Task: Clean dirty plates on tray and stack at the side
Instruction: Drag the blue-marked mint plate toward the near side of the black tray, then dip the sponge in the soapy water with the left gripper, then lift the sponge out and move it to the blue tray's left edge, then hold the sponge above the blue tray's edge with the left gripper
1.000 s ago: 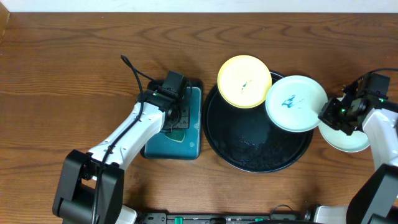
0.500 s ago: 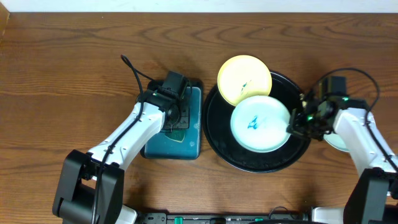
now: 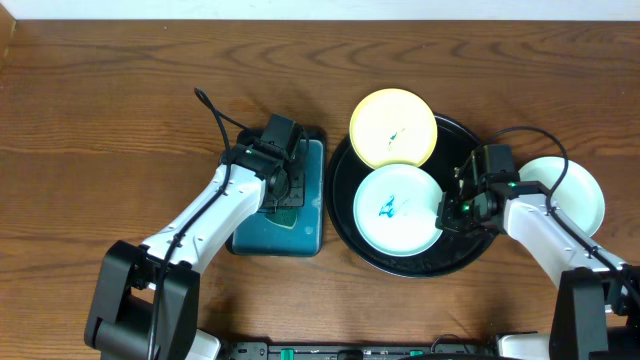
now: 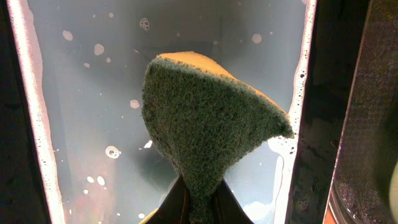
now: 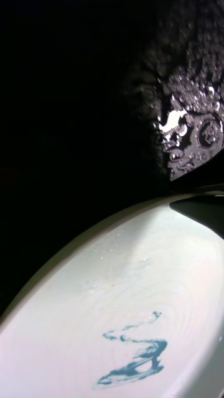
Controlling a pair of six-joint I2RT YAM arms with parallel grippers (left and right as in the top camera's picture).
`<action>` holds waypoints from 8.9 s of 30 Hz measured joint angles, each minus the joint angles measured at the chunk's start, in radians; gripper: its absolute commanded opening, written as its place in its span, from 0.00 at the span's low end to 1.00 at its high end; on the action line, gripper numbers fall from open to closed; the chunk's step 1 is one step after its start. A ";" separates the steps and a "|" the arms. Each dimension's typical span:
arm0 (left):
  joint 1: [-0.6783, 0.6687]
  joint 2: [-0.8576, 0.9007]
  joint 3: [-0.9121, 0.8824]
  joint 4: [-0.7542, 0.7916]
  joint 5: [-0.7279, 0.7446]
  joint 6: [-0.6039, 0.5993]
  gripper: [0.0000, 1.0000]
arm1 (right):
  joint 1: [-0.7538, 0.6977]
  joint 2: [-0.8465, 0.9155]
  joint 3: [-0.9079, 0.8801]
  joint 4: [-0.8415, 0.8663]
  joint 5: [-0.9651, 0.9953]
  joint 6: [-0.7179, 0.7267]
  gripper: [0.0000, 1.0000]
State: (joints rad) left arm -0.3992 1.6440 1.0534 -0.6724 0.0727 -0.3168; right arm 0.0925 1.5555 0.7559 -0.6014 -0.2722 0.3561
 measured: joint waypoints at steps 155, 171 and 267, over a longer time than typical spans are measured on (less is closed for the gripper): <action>0.038 0.064 -0.123 0.224 -0.076 0.003 0.08 | 0.025 0.000 -0.012 -0.068 0.000 0.039 0.01; 0.065 -0.110 -0.120 0.199 0.066 0.003 0.08 | 0.025 0.000 -0.012 -0.068 0.000 0.039 0.01; 0.372 -0.449 -0.122 0.269 0.616 0.228 0.07 | 0.025 0.000 -0.012 -0.080 0.000 0.039 0.01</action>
State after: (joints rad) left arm -0.0269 1.1950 0.9314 -0.4038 0.6884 -0.0887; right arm 0.1173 1.5551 0.7441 -0.6811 -0.2722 0.3946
